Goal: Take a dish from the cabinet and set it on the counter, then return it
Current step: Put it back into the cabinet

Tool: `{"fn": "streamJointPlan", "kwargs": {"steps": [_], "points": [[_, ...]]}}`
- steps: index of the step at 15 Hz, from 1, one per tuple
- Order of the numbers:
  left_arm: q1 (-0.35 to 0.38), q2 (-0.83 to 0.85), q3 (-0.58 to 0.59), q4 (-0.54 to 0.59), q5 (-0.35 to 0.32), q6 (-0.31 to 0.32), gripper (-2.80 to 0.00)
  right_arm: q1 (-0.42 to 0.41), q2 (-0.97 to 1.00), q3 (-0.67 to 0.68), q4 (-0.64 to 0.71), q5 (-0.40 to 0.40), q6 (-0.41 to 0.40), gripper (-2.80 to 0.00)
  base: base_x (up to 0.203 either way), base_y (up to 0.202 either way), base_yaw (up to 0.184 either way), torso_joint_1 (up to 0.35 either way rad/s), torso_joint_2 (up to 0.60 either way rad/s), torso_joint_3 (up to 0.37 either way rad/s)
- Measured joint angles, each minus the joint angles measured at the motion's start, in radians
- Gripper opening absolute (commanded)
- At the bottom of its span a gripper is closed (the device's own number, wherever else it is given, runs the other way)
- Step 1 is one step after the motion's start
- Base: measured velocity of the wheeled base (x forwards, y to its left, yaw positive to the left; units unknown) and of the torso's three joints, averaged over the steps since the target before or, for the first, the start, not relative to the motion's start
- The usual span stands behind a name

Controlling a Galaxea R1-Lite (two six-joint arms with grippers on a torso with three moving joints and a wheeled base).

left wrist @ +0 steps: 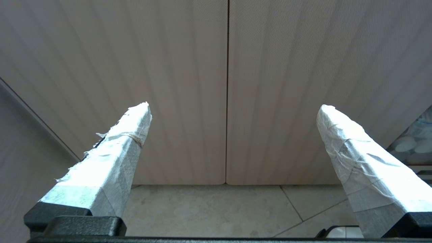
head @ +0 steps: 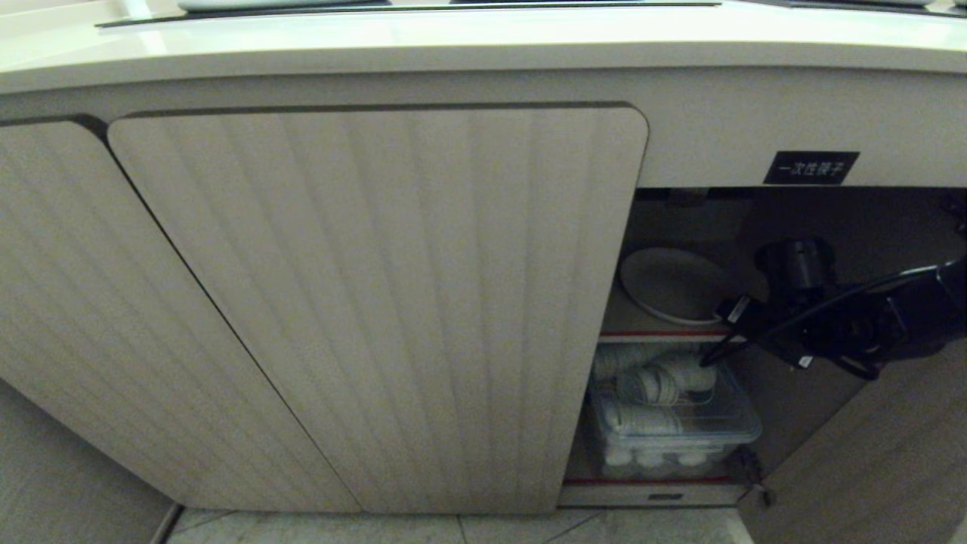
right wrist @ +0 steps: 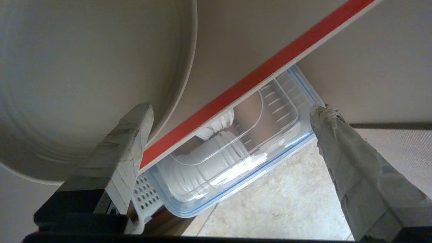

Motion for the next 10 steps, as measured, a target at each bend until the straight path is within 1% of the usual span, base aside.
{"fn": "streamJointPlan", "kwargs": {"steps": [2, 5, 8, 10], "points": [[0.000, 0.000, 0.000, 0.000, 0.000, 0.000, 0.00, 0.001, 0.000, 0.004, -0.015, -0.017, -0.010, 0.00, 0.000, 0.000, 0.000, 0.000, 0.00, 0.000], [0.000, 0.000, 0.000, 0.000, 0.000, 0.000, 0.00, 0.001, 0.001, 0.009, -0.053, -0.033, -0.053, 0.00, 0.000, 0.000, 0.000, 0.000, 0.00, 0.000], [0.000, 0.000, 0.000, 0.000, 0.000, 0.000, 0.00, 0.001, 0.001, 0.032, -0.116, -0.034, -0.129, 0.00, 0.000, 0.000, 0.000, 0.000, 0.00, 0.000], [0.000, 0.000, 0.000, 0.000, 0.000, 0.000, 0.00, 0.001, 0.001, 0.039, -0.147, -0.035, -0.148, 0.00, 0.000, 0.000, 0.000, 0.000, 0.00, 0.000]]}}
